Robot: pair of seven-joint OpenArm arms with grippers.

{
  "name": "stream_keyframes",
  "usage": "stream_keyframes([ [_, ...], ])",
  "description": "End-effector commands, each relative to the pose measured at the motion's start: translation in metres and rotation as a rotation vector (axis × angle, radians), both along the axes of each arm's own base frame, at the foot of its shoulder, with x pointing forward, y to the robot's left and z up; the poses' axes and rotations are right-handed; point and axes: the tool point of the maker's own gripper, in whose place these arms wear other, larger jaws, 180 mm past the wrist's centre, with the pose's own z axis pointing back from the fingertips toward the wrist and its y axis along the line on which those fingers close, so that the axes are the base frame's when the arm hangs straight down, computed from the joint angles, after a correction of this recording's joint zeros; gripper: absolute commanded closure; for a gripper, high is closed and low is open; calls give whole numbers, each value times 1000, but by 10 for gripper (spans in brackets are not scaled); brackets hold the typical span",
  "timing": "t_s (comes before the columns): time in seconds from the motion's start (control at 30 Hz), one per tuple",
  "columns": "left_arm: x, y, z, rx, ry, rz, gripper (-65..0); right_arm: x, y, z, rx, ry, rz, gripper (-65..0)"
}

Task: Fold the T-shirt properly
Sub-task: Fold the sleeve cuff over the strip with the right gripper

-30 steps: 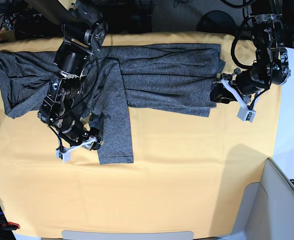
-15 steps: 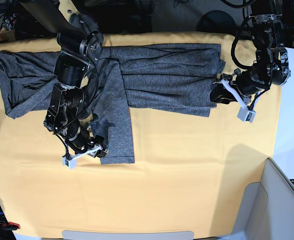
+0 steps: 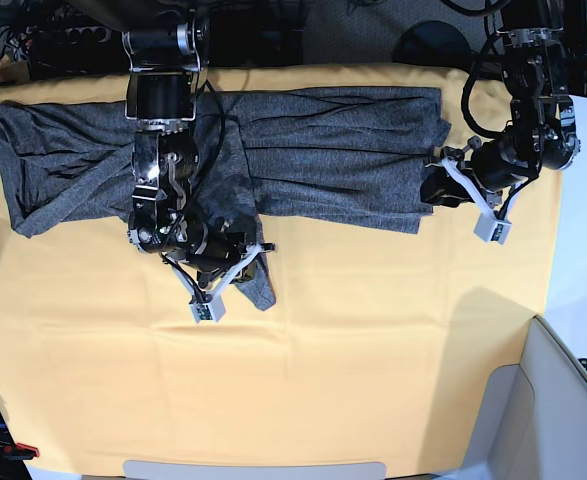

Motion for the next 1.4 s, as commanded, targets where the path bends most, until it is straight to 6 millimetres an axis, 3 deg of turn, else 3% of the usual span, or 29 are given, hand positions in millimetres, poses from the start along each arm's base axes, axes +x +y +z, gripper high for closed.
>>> stream_keyframes([
  [0.0,8,3,13,4,-47,-2,-185,11,10,39,18,-120,23,0],
  [0.13,8,3,13,4,-47,-2,-185,-21,40,63,-15,-194,130,0],
  [0.27,8,3,13,4,-47,-2,-185,-51,59,56,-64,-200,194,0],
  [0.5,8,4,12,4,-45,-1,-185,-96,123,52,-229,-268,402,0],
  [0.6,8,5,13,5,-45,3,-185,-111,140,48,-330,-307,475,0],
  [0.73,10,10,15,11,-53,13,-185,-120,150,38,-456,-347,537,0],
  [0.97,14,42,27,26,-85,109,-185,-136,175,15,-468,-355,640,0],
  [1.1,14,54,31,30,-97,143,-185,-145,188,17,-456,-380,681,0],
  [1.23,14,54,31,32,-97,143,-185,-149,190,10,-459,-371,698,0],
  [1.37,14,54,31,32,-97,143,-185,-153,202,16,-450,-395,690,0],
])
